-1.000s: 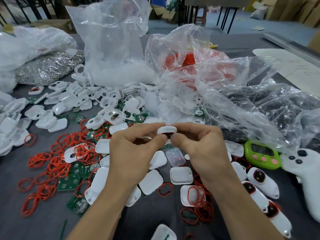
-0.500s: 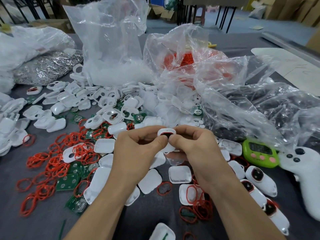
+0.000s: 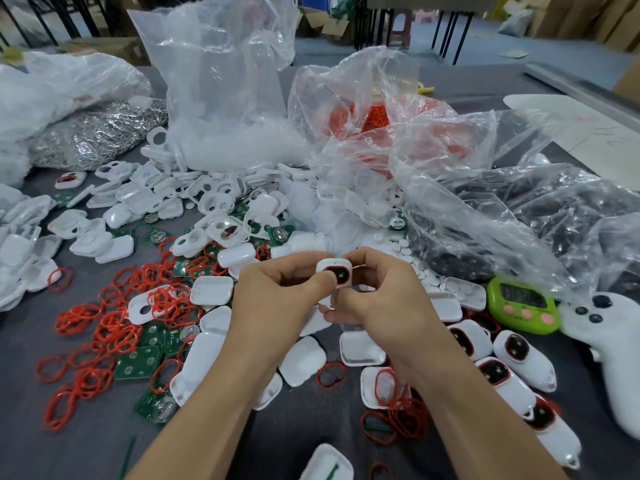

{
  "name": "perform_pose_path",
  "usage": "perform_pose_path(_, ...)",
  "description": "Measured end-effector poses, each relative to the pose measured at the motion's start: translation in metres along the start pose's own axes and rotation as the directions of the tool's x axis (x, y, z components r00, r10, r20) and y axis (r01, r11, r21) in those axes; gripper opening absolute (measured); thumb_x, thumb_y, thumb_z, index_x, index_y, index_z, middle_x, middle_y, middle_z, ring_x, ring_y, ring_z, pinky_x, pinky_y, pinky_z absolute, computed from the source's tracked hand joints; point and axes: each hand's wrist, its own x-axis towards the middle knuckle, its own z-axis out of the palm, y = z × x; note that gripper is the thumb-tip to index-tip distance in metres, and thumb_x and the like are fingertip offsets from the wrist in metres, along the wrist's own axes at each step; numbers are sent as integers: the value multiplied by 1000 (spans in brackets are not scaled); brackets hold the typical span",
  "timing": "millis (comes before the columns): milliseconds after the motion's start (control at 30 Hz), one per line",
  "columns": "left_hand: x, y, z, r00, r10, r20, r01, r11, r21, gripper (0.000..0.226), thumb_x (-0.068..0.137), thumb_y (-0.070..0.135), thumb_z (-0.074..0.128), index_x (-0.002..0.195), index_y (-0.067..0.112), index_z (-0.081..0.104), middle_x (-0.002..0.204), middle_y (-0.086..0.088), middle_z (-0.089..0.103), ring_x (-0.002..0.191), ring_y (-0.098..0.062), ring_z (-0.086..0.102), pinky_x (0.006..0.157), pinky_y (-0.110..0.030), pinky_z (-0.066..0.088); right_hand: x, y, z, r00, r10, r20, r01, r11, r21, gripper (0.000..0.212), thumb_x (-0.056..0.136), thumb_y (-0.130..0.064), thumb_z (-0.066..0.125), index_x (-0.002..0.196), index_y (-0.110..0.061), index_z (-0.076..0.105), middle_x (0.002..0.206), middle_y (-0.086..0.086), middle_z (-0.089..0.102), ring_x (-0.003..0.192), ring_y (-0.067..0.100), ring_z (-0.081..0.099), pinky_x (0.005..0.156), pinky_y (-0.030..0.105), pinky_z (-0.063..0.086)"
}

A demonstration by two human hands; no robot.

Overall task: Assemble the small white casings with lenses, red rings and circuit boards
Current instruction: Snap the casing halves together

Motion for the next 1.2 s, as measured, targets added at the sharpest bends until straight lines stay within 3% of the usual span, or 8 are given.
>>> perform_pose_path(167,1,-3,-1,999,32,35,-32,999,8,24,75,17,73,94,28,84,88,-2,81,81,-14,76,71,-20,55,1,-1,1,998,-11,-57,11,1000,1,29,79,15,69,84,-13,74,74,9,75,62,25,73,69,48,65)
perform_pose_path(333,2,-5,-2,999,18,33,-19,1000,9,23,76,20,74,95,29,84,87,-2,80,78,-14,74,70,-20,55,-2,-4,-5,1000,7,21,-8,998,57,23,85,11,68,92,-9,73,81,14,74,71,27,75,67,33,64)
perform_pose_path(533,3,-5,-4,1000,-5,21,4,1000,27,24,77,18,73,98,27,83,92,-5,81,93,-31,76,92,-53,59,1,-10,-10,987,125,98,-144,967,210,12,100,0,60,96,-2,71,89,19,74,71,36,76,64,35,64)
perform_pose_path(667,4,-6,-7,999,-24,42,24,1000,-8,26,87,-2,72,98,19,84,95,-13,80,98,-42,73,96,-65,53,1,-10,-8,987,118,112,-140,966,216,9,100,2,59,97,2,68,84,16,75,68,37,76,59,35,63)
perform_pose_path(767,6,-7,-8,999,-22,41,23,999,-27,22,83,2,76,97,17,84,94,-16,79,100,-50,68,94,-68,52,0,-8,-6,991,103,85,-119,969,218,9,99,4,60,93,2,67,82,17,74,63,34,74,53,32,61)
perform_pose_path(833,5,-7,-7,999,-15,42,16,1000,-17,24,76,12,76,97,19,84,93,-14,80,99,-51,67,91,-67,53,0,-7,-5,993,101,58,-111,972,207,12,99,5,59,90,2,68,81,17,73,59,32,73,51,30,59)
perform_pose_path(1000,5,-6,-4,999,-11,47,11,1000,-12,24,78,17,74,98,26,83,92,-6,80,91,-28,74,91,-49,58,2,-5,-5,996,87,37,-93,975,204,18,99,2,60,88,-5,72,89,19,72,67,30,74,58,33,62)
perform_pose_path(1200,3,-4,0,999,-27,-23,26,998,-64,16,86,8,77,90,21,84,73,-1,77,64,-11,67,61,-22,53,3,-3,-6,994,36,100,-55,980,192,17,92,11,61,97,-1,71,85,16,70,75,29,74,69,35,64)
